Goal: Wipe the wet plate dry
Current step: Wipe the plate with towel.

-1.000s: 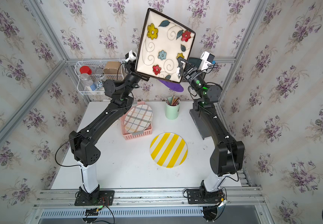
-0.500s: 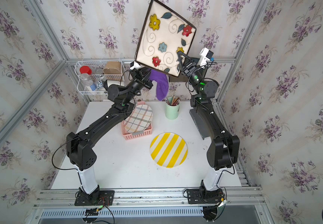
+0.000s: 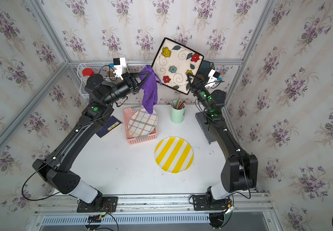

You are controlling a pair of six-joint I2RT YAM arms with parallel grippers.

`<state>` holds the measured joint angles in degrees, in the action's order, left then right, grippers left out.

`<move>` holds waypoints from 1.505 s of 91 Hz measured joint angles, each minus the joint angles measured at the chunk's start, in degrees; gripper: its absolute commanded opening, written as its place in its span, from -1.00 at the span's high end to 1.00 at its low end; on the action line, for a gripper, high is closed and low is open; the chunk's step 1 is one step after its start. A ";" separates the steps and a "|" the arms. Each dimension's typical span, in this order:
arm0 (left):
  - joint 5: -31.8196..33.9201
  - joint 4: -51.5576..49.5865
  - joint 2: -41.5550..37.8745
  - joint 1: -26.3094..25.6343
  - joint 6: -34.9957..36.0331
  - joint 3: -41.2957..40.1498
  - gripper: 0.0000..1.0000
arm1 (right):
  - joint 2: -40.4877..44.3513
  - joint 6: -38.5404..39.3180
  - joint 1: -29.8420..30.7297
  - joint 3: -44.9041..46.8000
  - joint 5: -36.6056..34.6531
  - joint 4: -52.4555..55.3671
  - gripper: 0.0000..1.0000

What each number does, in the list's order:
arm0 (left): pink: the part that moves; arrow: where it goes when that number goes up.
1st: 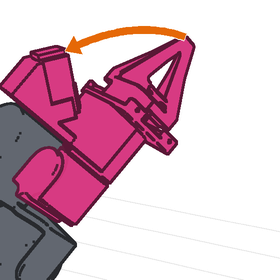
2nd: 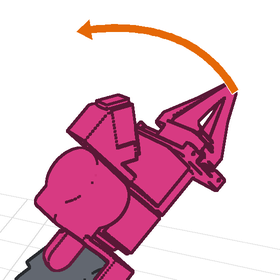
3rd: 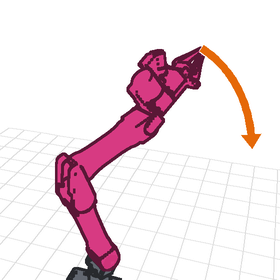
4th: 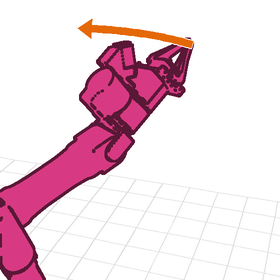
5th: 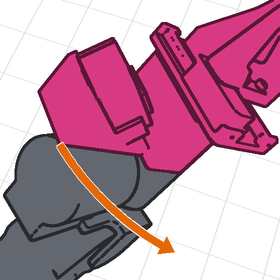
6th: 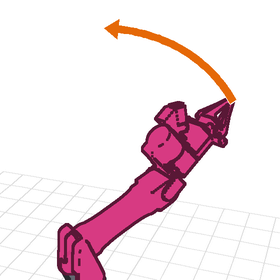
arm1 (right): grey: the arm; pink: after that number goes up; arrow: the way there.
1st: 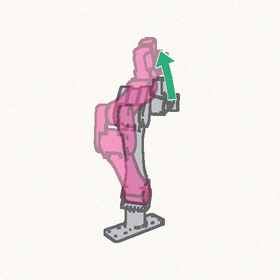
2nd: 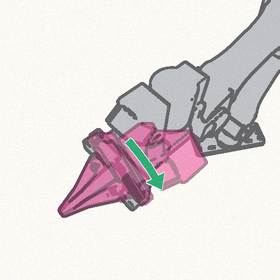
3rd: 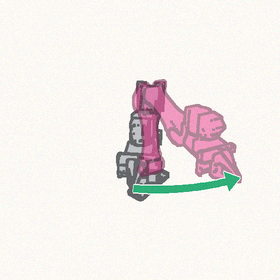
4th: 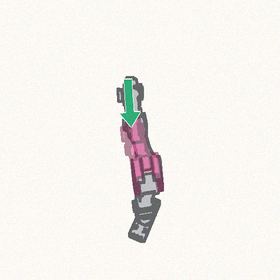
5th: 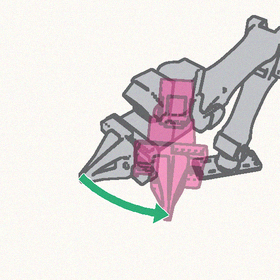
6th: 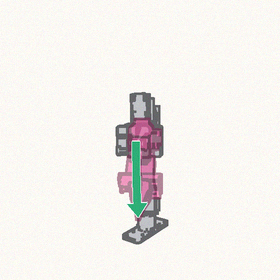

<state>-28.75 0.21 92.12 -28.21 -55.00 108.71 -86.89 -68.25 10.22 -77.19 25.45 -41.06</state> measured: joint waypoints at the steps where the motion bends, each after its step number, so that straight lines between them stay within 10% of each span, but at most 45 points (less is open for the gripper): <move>1: 1.01 -1.81 0.17 -0.07 1.38 0.81 1.00 | 0.15 0.44 0.20 0.00 0.02 0.28 1.00; 17: 18.95 -25.31 4.48 -2.78 23.74 11.08 1.00 | 2.54 8.72 4.04 -0.28 -0.55 5.97 1.00; 41: 24.35 -37.33 10.32 -6.84 39.91 15.78 1.00 | 0.98 15.37 13.07 -1.62 -5.27 19.10 1.00; 60: 19.52 -39.36 13.88 -10.84 42.84 16.70 1.00 | -1.31 14.14 12.74 -3.30 -5.40 23.37 1.00; 97: 25.55 -40.59 9.57 1.77 40.92 15.67 1.00 | -2.95 21.51 19.63 -6.16 -3.69 26.01 1.00; 137: 12.92 -37.38 11.98 3.21 38.34 18.05 1.00 | -1.49 27.82 25.53 -7.21 -3.41 37.75 1.00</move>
<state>-15.84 -37.17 104.09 -24.99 -16.67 126.76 -88.38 -40.42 35.75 -84.40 22.04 -3.31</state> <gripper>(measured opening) 0.107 0.150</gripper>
